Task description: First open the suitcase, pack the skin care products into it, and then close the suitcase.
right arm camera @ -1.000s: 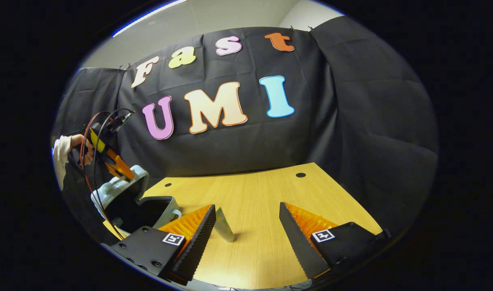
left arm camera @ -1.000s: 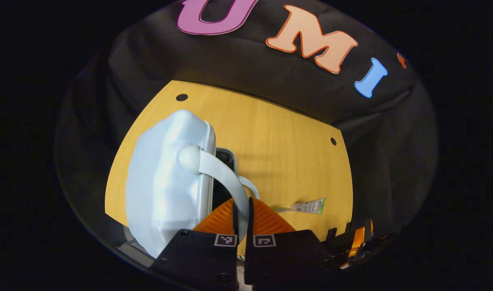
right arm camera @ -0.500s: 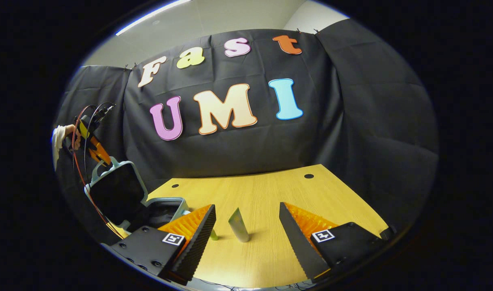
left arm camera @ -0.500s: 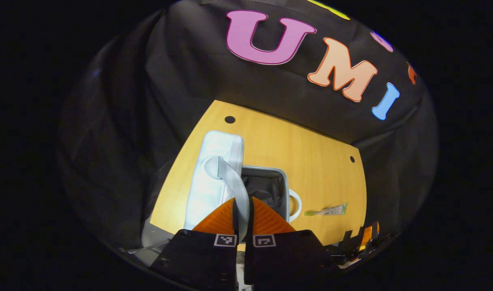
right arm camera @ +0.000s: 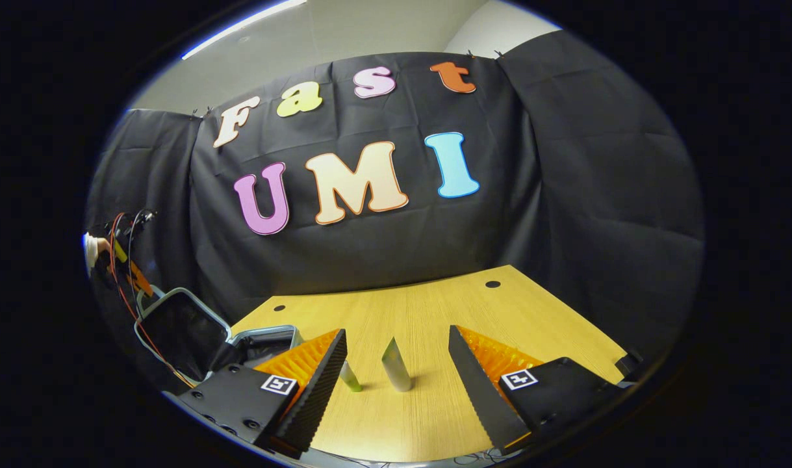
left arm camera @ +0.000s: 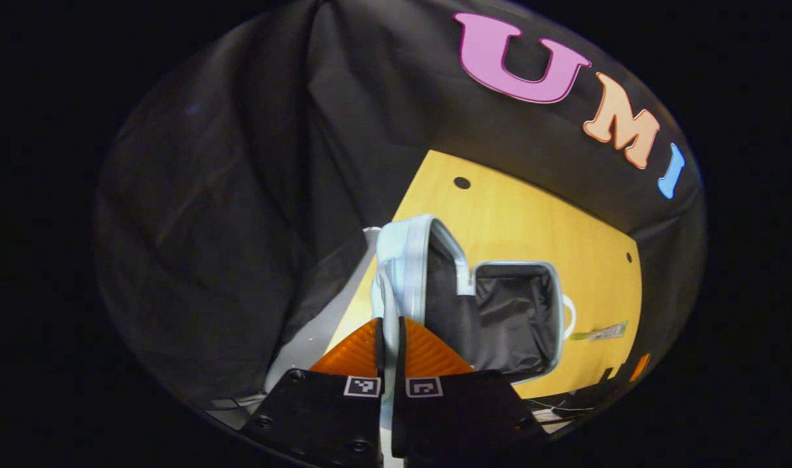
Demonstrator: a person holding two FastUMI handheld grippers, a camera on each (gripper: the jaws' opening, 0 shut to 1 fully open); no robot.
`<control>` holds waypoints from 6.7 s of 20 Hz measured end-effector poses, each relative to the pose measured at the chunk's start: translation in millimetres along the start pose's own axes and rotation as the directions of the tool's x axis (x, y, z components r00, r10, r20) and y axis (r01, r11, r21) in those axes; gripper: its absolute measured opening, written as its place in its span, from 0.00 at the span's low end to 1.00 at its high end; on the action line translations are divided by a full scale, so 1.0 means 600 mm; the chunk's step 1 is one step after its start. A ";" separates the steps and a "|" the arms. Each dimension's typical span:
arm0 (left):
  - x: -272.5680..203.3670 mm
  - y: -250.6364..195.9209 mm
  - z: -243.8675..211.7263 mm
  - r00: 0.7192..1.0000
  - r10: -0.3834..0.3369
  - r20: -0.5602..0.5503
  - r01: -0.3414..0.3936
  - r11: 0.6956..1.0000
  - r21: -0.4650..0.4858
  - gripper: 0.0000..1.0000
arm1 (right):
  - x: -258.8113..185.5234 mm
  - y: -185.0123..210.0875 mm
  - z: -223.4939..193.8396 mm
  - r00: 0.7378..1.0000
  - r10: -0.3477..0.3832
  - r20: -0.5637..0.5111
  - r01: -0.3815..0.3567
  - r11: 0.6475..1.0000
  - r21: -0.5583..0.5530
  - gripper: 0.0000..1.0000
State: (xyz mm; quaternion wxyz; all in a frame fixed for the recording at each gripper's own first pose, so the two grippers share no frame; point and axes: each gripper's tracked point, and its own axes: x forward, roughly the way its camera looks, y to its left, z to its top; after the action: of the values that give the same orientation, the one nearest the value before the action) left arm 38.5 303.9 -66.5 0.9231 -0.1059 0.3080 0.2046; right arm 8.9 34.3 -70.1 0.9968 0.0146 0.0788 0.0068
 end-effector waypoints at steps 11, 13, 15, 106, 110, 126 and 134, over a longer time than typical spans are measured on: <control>0.164 0.147 -0.110 0.992 0.093 -0.087 -0.097 0.994 -0.042 0.00 | -0.001 0.049 -0.002 1.000 -0.012 -0.014 0.012 0.999 -0.050 0.94; 0.194 0.158 -0.132 0.989 0.096 -0.113 -0.103 0.993 -0.056 0.00 | -0.003 0.052 -0.002 1.000 -0.015 -0.018 0.014 0.999 -0.050 0.98; 0.219 0.172 -0.147 0.986 0.097 -0.138 -0.108 0.992 -0.071 0.00 | -0.008 0.050 -0.002 1.000 -0.023 -0.019 0.022 0.998 -0.050 0.98; 0.164 -0.818 -0.273 0.845 -0.322 0.427 0.355 0.935 0.000 0.19 | 0.321 0.023 -0.377 0.761 0.412 -0.501 -0.501 0.864 -0.052 0.45; 0.124 -0.770 -0.244 0.851 -0.304 0.427 0.337 0.942 0.000 0.19 | 0.291 0.044 -0.342 0.734 0.427 -0.528 -0.517 0.856 -0.027 0.45; 0.223 -0.467 -0.285 0.958 -0.287 0.006 0.284 0.951 0.125 0.19 | 0.195 0.261 -0.286 0.750 0.386 -0.537 -0.471 0.882 -0.026 0.41; 0.293 -0.431 -0.358 0.928 -0.232 -0.290 0.262 0.963 0.069 0.19 | 0.181 0.401 -0.322 0.665 0.435 -0.607 -0.547 0.837 0.000 0.41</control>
State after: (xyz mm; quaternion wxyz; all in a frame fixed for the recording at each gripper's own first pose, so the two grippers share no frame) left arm 167.8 58.4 -325.6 0.8930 -0.1225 0.4299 0.0530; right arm 82.8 282.2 -270.4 0.8803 -0.0589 0.3727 0.2875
